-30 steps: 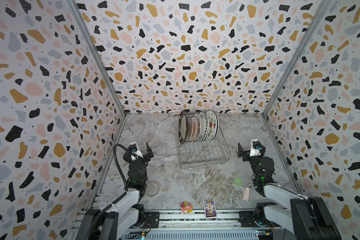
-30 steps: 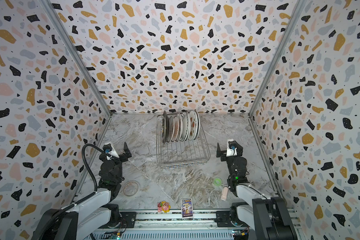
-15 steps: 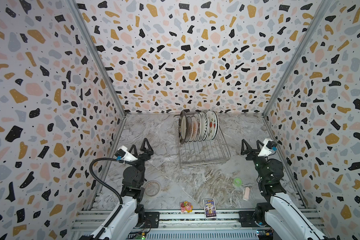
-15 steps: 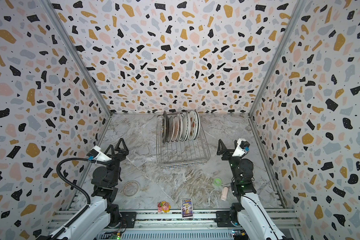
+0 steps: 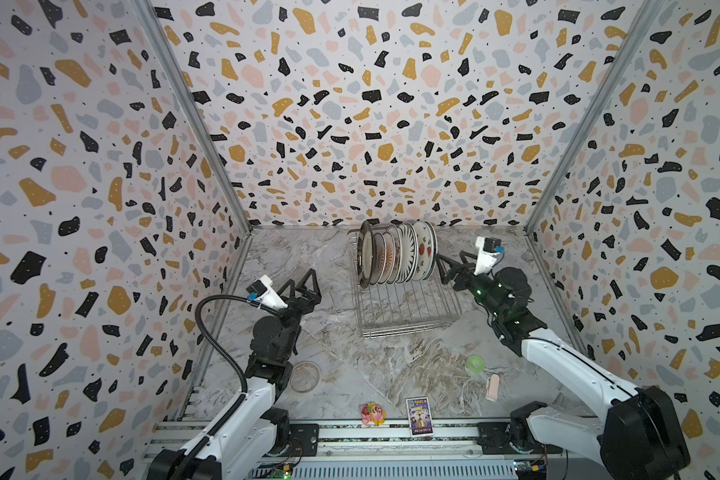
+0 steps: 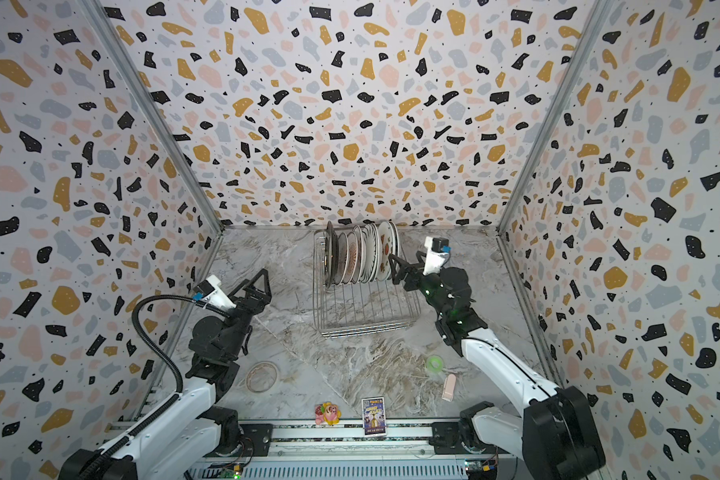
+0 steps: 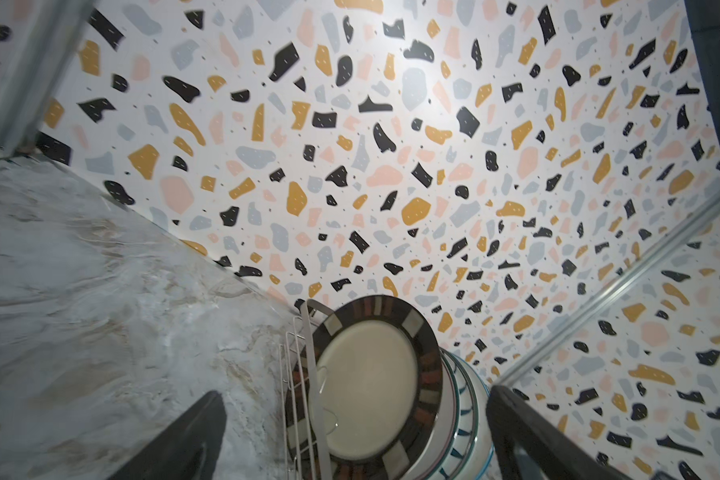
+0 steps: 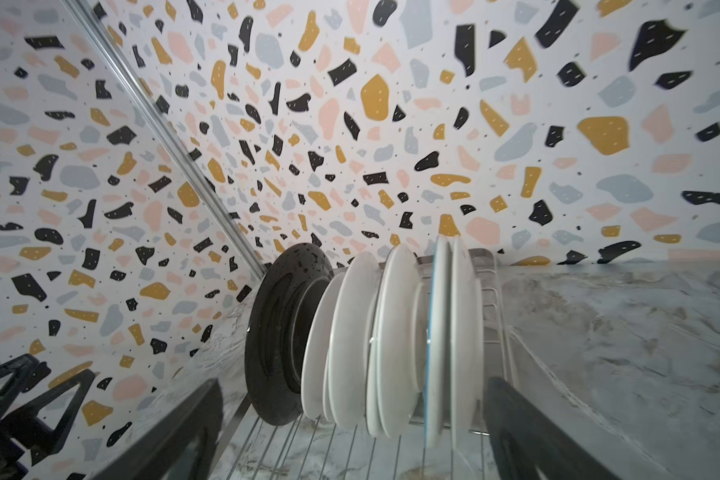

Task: Unload the plates from the dish rack
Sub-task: 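Raise both arms and reach the right gripper to the dark-rimmed plate's top edge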

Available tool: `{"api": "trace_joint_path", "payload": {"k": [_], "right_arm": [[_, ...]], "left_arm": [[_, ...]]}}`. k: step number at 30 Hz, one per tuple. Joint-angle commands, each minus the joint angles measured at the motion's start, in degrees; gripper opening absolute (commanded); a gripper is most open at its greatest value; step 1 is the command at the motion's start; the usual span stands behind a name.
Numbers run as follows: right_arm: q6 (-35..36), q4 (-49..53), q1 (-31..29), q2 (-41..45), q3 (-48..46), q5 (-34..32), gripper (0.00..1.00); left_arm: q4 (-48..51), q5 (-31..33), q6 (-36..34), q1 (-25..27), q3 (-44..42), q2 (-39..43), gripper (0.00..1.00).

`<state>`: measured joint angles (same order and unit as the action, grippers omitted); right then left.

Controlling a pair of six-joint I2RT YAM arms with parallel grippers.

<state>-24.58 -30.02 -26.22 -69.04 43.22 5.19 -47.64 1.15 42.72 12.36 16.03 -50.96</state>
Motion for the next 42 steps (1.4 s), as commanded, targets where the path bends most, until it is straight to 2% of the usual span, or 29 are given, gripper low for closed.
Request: {"api": "trace_joint_path", "payload": {"k": [1,2,5,8,11,18,24,32,34,36,38,42], "right_arm": [[7.1,10.0,-8.0,-5.5,9.4,-18.9,0.99],[7.5,11.0,-9.7,-7.1,11.5,-20.3,0.99],[10.0,12.0,-11.8,-10.0,15.9,-17.8,0.99],[15.1,6.4,-10.6,-10.1,14.6,-6.5,0.99],[15.0,7.0,-10.6,-12.2,16.5,-4.8,0.99],[11.1,21.4,-17.9,-24.5,32.5,-24.5,1.00],[9.1,28.4,-21.1,-35.2,45.2,-28.2,0.84],[7.9,39.2,-22.6,-47.9,61.7,-35.1,0.58],[7.6,41.5,-23.0,-50.7,65.4,-37.5,0.56],[7.1,44.3,-23.2,-53.5,69.2,-39.6,0.48],[6.6,47.2,-23.3,-56.2,73.2,-41.4,0.47],[5.7,49.7,-23.4,-58.8,76.9,-44.7,0.39]], "left_arm": [[1.6,-2.1,-3.9,2.8,2.9,-0.8,0.99],[2.1,-0.9,-4.4,3.7,3.1,-0.8,1.00],[1.5,0.0,-4.9,5.3,3.1,-1.2,1.00],[-0.4,-3.0,-4.9,5.6,3.0,-2.1,0.99],[-0.6,-2.9,-4.9,5.9,2.8,-2.2,1.00],[-2.5,-1.7,-4.9,7.2,2.8,-4.1,1.00],[-3.7,-2.0,-4.5,7.4,3.3,-7.2,0.99],[-5.1,-1.3,-3.5,7.6,2.5,-8.4,1.00],[-6.2,-0.9,-2.8,7.6,2.1,-8.7,1.00],[-6.3,-0.7,-2.5,7.8,2.1,-9.1,1.00],[-6.5,-0.8,-2.4,7.9,2.2,-9.6,1.00],[-6.4,-0.6,-2.2,8.0,2.2,-9.9,0.99]]}}
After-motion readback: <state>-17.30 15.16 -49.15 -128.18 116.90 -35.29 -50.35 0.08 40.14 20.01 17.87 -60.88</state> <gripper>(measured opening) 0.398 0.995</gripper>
